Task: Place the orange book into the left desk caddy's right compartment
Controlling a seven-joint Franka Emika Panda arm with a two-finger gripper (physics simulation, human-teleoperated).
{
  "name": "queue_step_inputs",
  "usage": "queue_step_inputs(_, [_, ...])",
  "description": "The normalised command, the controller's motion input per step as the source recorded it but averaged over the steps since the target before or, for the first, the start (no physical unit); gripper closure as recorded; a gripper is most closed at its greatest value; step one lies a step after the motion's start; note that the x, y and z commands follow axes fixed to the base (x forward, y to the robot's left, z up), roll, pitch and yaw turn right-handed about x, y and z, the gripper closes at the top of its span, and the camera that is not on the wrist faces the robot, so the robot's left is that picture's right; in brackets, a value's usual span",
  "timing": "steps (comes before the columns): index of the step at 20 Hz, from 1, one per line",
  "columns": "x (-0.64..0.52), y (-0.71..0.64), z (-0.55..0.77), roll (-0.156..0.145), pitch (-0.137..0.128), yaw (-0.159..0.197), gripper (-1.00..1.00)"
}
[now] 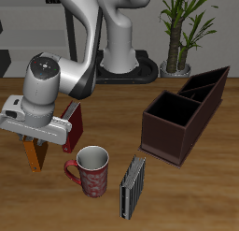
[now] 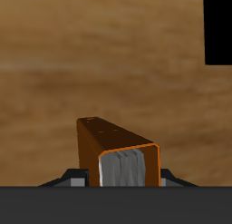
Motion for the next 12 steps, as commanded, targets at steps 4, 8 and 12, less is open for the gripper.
queue_step_inputs(4, [0.01, 0.06, -0.06, -0.006, 0.001, -0.013, 1.0])
queue_step_inputs(8, [-0.03, 0.01, 0.23, -0.042, -0.027, -0.004, 1.0])
queue_step_inputs(12, [-0.22, -0.02, 0.7, -0.06, -0.083, -0.032, 1.0])
